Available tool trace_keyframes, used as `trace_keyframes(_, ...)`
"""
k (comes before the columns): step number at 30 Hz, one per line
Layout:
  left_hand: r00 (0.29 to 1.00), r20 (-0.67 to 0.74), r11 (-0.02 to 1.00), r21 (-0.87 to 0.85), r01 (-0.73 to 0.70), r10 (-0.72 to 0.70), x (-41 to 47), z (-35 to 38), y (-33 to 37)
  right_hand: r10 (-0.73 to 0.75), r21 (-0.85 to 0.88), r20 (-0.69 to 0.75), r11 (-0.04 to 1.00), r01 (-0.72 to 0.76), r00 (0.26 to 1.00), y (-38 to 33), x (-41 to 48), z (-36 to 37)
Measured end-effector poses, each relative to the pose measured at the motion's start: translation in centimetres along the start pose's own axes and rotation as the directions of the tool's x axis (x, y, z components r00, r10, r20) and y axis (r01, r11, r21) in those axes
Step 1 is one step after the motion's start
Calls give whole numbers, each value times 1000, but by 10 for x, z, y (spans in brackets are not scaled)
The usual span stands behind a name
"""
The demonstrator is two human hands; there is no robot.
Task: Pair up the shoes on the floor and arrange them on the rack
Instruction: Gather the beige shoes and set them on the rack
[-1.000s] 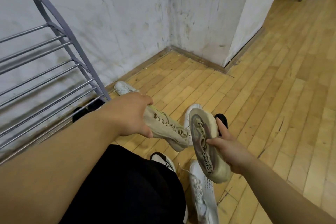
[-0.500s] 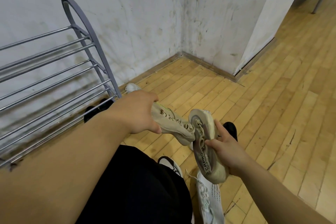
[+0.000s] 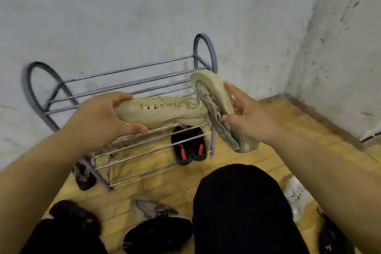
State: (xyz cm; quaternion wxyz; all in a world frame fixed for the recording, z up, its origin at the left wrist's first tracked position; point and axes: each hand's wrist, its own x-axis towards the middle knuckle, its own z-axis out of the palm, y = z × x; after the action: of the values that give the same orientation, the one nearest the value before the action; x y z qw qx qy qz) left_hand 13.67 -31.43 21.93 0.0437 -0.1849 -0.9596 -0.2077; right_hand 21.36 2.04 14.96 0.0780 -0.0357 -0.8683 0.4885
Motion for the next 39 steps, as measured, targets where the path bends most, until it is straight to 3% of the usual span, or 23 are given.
trace_keyframes(6, 954, -67, 953, -91, 288, -294, -62, -23, -105, -182, -270, 316, 923, 273, 931, -71, 68, 96)
trace_keyframes(10, 952, 27, 952, 41, 303, -304, -87, -34, -147, -164, -328, 518, 869, 372, 839, -66, 62, 159)
trace_keyframes(15, 927, 214, 946, 177, 272, -307, -107, -32, -170, -67, -312, 680, 874, 371, 730, -54, 51, 197)
trace_keyframes(23, 904, 339, 962, 171, 215, -262, -105, -24, -179, -56, -355, 644, 862, 363, 763, -67, 60, 221)
trace_keyframes(28, 883, 451, 984, 169, 56, -127, -72, -2, -141, 2, -436, 554, 852, 289, 832, -51, 69, 195)
trace_keyframes(34, 856, 508, 995, -72, -63, 91, -15, 58, -88, 145, -545, 410, 830, 115, 900, -18, 87, 141)
trace_keyframes(36, 796, 601, 997, -22, -77, 74, 2, 68, -86, 162, -544, 379, 836, 78, 911, -8, 88, 125)
trace_keyframes(39, 596, 803, 998, -12, 63, -28, 25, 75, -105, 167, -496, 396, 866, 57, 903, 3, 85, 114)
